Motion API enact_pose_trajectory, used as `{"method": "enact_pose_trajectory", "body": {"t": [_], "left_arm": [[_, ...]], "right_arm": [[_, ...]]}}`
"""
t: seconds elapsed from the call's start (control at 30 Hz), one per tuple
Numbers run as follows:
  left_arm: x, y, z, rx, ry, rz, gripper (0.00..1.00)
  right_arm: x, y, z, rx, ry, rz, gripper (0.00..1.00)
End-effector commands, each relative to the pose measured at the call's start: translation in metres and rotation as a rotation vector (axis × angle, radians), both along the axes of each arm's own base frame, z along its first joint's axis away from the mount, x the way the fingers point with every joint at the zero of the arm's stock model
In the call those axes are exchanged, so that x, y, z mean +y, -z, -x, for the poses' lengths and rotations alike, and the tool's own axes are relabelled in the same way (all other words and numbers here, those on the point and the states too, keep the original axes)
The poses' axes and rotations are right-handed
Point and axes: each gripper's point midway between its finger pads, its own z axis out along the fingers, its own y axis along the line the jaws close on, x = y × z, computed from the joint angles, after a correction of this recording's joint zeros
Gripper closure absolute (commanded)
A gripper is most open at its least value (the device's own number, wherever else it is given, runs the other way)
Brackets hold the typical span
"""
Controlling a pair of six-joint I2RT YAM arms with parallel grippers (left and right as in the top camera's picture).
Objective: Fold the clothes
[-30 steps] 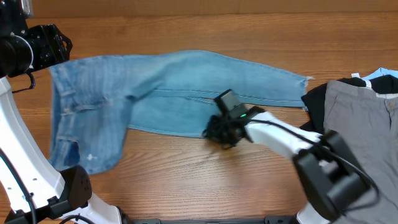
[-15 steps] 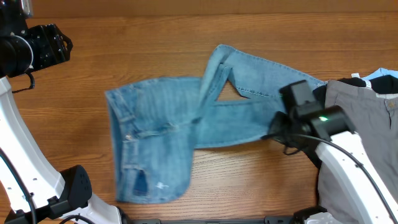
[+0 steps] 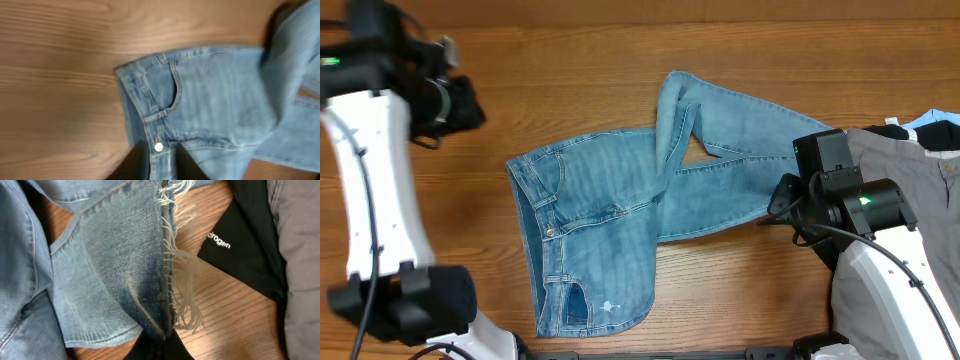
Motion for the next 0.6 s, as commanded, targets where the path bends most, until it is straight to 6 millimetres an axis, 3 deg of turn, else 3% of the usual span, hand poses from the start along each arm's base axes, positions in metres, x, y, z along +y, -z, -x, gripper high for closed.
{"method": "enact_pose_trajectory", "body": {"t": [0.0,0.2,0.43,0.57], "left_arm": [[-0.013,0.059,0.004,0.108,0.026,0.017,0.89],[-0.014,0.131,0.004,0.134,0.001,0.026,0.92],[-0.02,0.193,0.013,0.158,-0.011,0.052,0.94],[-0.009,0.228,0.015,0.18,-0.077,0.0,0.96]], "right_arm": [[-0.005,-0.013,-0.008,-0.06,0.009,0.014,0.96],[-0.003,-0.016,-0.015,-0.092,0.01,0.007,0.96],[-0.001,-0.02,-0.024,-0.129,0.01,0.0,0.96],[0.0,-0.023,-0.031,-0.161,0.011,-0.007,0.96]]}}
